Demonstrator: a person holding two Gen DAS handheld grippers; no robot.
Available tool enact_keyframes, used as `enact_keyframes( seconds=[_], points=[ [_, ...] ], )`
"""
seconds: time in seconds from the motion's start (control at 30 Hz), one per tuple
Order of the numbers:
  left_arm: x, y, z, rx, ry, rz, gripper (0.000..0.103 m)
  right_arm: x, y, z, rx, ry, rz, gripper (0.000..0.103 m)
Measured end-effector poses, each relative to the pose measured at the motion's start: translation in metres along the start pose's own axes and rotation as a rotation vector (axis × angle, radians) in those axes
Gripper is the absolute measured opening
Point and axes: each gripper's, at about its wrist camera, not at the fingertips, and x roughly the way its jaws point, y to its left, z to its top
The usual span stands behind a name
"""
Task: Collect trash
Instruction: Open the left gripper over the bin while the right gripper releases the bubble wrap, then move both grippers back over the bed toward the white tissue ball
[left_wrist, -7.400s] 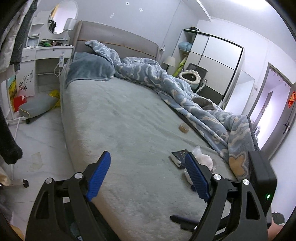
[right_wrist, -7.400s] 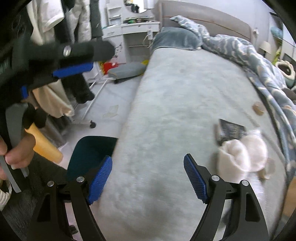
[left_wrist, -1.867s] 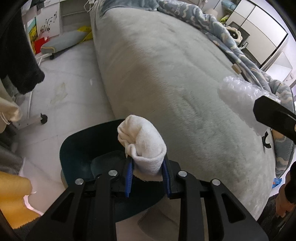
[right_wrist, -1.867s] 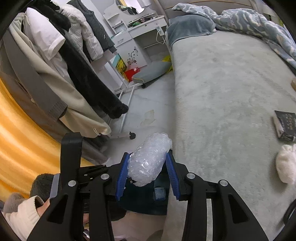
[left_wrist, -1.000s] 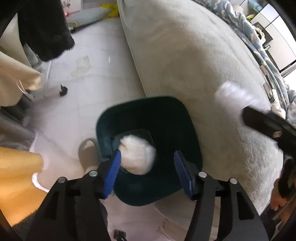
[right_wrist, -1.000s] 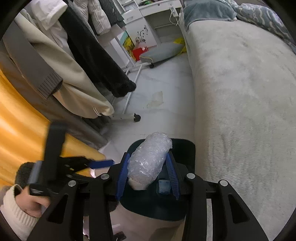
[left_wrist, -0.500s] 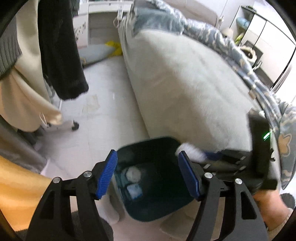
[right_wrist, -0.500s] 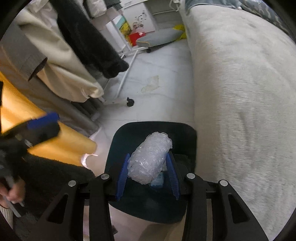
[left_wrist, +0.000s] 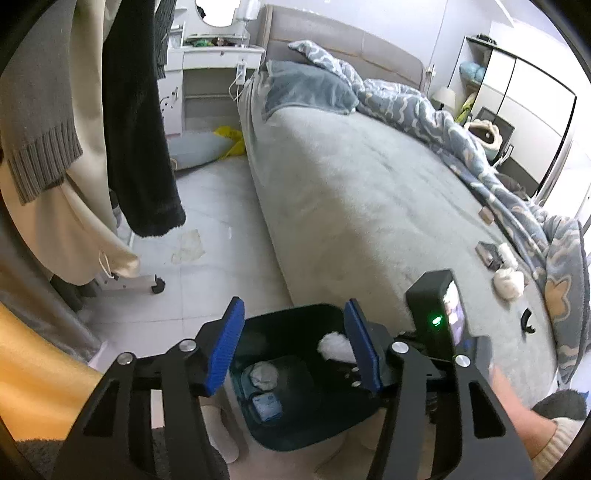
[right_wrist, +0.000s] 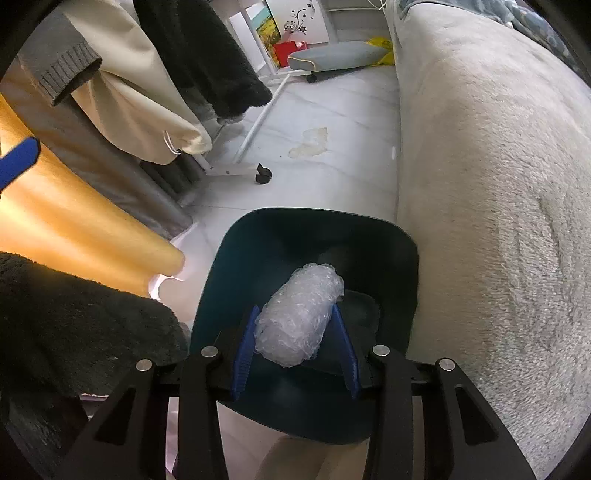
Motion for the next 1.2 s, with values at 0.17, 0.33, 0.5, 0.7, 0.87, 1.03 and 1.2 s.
enact_keyframes(
  seconds=[0.17,0.33,0.5,0.7,0.87,1.03,1.2],
  points=[
    [-0.018,-0.012,0.005,0.016,-0.069,-0.036,0.056,-0.009,0.01,-0.001,-0.052,-0.037,-0.003,0.047],
    [-0.044,-0.022,0.008,0.016,-0.146,-0.052,0.056,-0.028,0.019,0.001,-0.089,-0.1,0.025,0.078],
    [-0.062,-0.032,0.014,0.004,-0.193,-0.06,0.057,-0.049,0.02,-0.001,-0.116,-0.14,0.026,0.085],
    [-0.074,-0.051,0.02,0.02,-0.227,-0.103,0.061,-0.079,0.017,-0.005,-0.13,-0.196,0.021,0.086],
    [-0.077,-0.069,0.019,0.053,-0.244,-0.112,0.066,-0.114,0.003,-0.02,-0.128,-0.255,-0.009,0.086],
    [-0.071,-0.086,0.018,0.09,-0.237,-0.122,0.072,-0.154,-0.017,-0.041,-0.123,-0.323,-0.081,0.086],
    [-0.062,-0.11,0.016,0.141,-0.218,-0.133,0.075,-0.194,-0.044,-0.062,-0.086,-0.391,-0.134,0.086]
  ],
)
